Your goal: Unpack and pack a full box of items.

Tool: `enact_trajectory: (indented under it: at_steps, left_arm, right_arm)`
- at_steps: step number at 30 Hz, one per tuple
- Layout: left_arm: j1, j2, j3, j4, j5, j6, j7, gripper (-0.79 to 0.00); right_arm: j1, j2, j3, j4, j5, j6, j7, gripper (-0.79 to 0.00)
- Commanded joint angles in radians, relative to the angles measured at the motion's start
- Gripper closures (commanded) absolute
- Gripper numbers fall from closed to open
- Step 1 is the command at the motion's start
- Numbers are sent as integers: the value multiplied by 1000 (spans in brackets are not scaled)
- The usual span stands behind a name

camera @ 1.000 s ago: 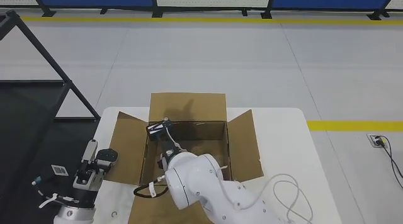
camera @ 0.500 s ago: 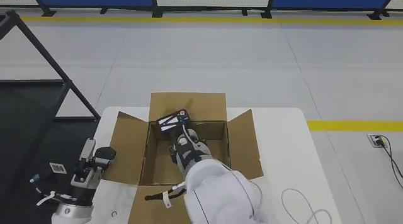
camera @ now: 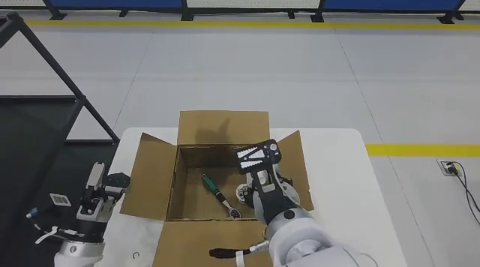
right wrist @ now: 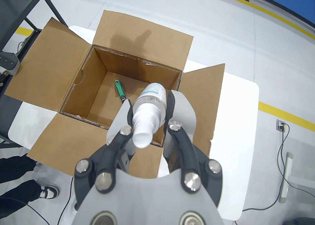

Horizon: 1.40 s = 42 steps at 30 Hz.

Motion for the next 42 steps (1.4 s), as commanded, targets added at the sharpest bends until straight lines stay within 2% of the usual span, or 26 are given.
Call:
enact_trajectory:
  at_steps: [1, 5, 7, 12, 16, 21, 28, 35, 42]
  left_arm:
    - [0, 0, 0, 0, 0, 0, 0, -785]
    - [1, 0, 1, -2, 4, 4, 2, -785]
    - [5, 0, -3, -14, -1, 1, 6, -785]
    - [30, 0, -36, -51, -56, -11, 2, -785]
    - [43, 0, -63, -81, -89, -18, -12, -785]
    - [52, 3, -88, -110, -142, -30, -64, -785]
    - [49, 9, -119, -129, -233, -36, -169, -785]
    - [53, 13, -135, -132, -312, -43, -260, -785]
    - [68, 15, -128, -141, -340, -37, -296, -785]
  right_arm:
    - [0, 0, 0, 0, 0, 0, 0, 0]
    - [-4, 0, 0, 0, 3, -1, -9, 0]
    - [-35, 0, 8, -5, 27, -14, -64, 0]
    - [-65, -2, 76, -110, 56, -50, -61, 0]
    - [-34, -8, 154, -110, 90, -56, -59, 0]
    - [12, -13, 276, -110, 98, -62, 0, 0]
    - [-20, -8, 479, -110, 144, -116, 0, 0]
    - [-150, 4, 693, -110, 168, -192, 0, 0]
    - [-324, 9, 815, -110, 214, -202, 0, 0]
